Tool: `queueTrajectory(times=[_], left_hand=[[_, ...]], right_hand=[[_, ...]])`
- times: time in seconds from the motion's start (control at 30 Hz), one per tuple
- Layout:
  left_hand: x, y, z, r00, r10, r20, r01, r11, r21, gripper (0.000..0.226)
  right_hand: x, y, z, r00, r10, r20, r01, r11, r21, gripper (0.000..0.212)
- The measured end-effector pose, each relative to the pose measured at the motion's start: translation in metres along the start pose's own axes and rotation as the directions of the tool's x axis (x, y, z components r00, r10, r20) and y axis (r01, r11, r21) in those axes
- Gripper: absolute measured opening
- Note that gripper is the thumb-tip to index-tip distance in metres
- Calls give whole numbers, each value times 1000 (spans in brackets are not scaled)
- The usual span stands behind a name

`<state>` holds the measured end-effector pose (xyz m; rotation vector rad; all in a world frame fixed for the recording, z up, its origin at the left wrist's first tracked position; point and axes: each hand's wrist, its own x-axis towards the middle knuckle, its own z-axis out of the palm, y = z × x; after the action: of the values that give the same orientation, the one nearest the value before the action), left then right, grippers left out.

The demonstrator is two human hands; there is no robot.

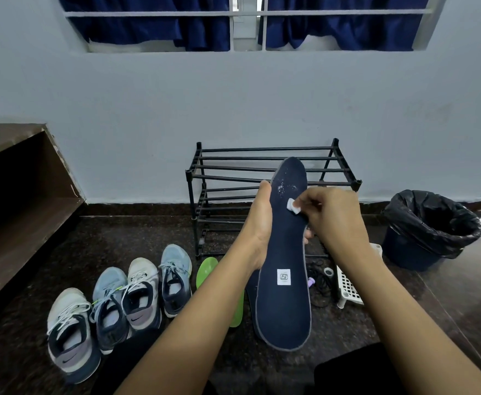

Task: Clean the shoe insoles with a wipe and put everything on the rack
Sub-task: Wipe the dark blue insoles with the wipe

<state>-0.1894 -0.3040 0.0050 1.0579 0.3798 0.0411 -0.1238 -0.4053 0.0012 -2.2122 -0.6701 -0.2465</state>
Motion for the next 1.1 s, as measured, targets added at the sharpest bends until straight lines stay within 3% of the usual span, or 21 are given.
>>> queueTrajectory(times=[0.17, 0.33, 0.6, 0.87, 1.1], left_hand=[[2, -2, -4, 997, 22, -69, -19, 999, 41, 58], [0, -10, 7, 998, -60, 18, 60, 998, 14, 72], [5, -17, 0, 997, 1, -77, 9, 991, 135, 63], [3, -23, 1, 996, -10, -90, 23, 989, 145, 63], [9, -24, -4, 985, -16, -170, 45, 984, 170, 68]], right_hand=[[-10, -4, 0, 994, -101, 39, 105, 988, -113, 21], [-8, 3, -5, 999, -14, -46, 15, 1000, 14, 26], [-21, -2, 0, 994, -108, 8, 108, 994, 3, 16], [-20, -1, 2, 993, -57, -107, 65, 996, 67, 17], [-32, -5, 12, 995, -86, -45, 90, 991, 99, 15]])
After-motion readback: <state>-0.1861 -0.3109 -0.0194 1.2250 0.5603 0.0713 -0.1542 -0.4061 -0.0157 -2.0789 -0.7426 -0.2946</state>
